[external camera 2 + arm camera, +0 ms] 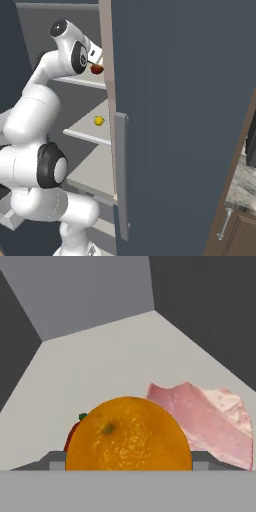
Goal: Take the lemon and orange from the second highest rack and move them to the highest rack where the bell pepper and steak are located, to maximize freezer space. Close the freezer door after rearranging.
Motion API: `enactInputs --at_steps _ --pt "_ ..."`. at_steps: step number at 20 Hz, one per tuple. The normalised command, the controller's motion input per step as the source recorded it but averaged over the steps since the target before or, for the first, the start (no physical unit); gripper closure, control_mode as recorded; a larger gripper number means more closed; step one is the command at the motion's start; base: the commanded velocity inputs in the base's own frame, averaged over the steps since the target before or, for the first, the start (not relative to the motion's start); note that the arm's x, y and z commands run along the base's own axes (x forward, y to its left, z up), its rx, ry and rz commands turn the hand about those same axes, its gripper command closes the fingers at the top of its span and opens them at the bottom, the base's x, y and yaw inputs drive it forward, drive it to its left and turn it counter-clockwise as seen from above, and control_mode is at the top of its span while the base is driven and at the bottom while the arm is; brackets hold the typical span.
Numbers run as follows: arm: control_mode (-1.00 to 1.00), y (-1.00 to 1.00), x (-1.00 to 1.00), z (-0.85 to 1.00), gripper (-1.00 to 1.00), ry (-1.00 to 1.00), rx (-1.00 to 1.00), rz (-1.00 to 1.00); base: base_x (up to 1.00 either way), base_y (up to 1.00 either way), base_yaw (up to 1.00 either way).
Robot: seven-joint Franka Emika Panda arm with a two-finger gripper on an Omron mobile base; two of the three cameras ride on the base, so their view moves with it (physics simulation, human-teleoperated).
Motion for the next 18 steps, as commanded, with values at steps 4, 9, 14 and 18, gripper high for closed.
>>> enactInputs --at_steps 4,9,14,18 --pt "-1.00 0.00 0.47 -0.18 1.00 0.00 -0.02 0.05 0.00 0.00 0.00" --pt "-1.00 -0.01 0.45 -0.15 1.00 0.00 0.00 0.06 0.00 0.00 0.00" --pt "-1.00 -0.05 0.43 -0.17 -1.00 0.00 0.00 0.07 0.00 0.00 0.00" --pt "-1.00 -0.01 0.14 -0.22 -1.00 0.00 -0.08 0.03 0.00 0.00 0.00"
